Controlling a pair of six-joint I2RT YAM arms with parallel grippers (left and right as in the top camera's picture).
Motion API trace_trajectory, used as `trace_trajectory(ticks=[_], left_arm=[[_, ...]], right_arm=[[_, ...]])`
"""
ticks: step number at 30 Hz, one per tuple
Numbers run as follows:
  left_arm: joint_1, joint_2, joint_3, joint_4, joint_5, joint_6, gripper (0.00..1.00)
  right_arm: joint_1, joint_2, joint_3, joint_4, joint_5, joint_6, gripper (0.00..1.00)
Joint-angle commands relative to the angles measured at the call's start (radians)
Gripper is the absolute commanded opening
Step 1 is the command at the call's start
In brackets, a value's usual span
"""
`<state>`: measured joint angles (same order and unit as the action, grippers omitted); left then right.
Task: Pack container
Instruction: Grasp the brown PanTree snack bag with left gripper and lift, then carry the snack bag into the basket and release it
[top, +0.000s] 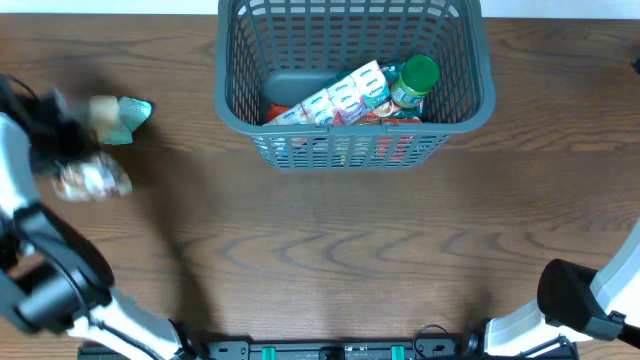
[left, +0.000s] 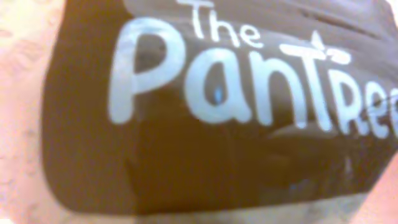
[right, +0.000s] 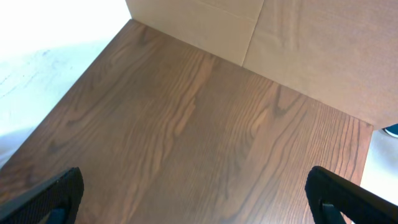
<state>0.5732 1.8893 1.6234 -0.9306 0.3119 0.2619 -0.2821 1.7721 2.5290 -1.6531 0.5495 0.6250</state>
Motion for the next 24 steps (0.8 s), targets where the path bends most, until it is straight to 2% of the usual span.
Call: trace_trajectory(ticks=[1, 3, 5, 9, 15, 18, 24], left_arm=[[-0.012, -0.15, 0.128, 0.01, 0.351, -0.01, 0.06], [-0.037, -0.197, 0.195, 0.021, 0.481, -0.01, 0.06], [-0.079, -0.234, 0.26, 0.033, 0.546, -0.024, 0.06], [-0.213, -0.293, 0.37, 0.074, 0.564, -0.069, 0.06], [-0.478, -0.321, 0.416, 0.205, 0.563, -0.107, 0.06], [-0.618, -0.299, 0.415, 0.257, 0.555, -0.106, 0.06], [-0.785, -0.216, 0.415, 0.343, 0.528, -0.106, 0.06]], right_arm=[[-0.005, 0.002, -0.005, -0.001, 0.007, 0.017, 0.99], [-0.005, 0.002, -0.005, -0.001, 0.006, 0.017, 0.99], [-0.005, 0.002, -0.005, -0.001, 0.006, 0.017, 0.99], [-0.005, 0.002, -0.004, -0.001, 0.006, 0.018, 0.99], [-0.005, 0.002, -0.005, -0.001, 0.006, 0.018, 0.99], [-0.005, 0.002, -0.004, -0.001, 0.006, 0.018, 0.99], [-0.005, 0.002, -0.004, -0.001, 0.006, 0.018, 0.99]])
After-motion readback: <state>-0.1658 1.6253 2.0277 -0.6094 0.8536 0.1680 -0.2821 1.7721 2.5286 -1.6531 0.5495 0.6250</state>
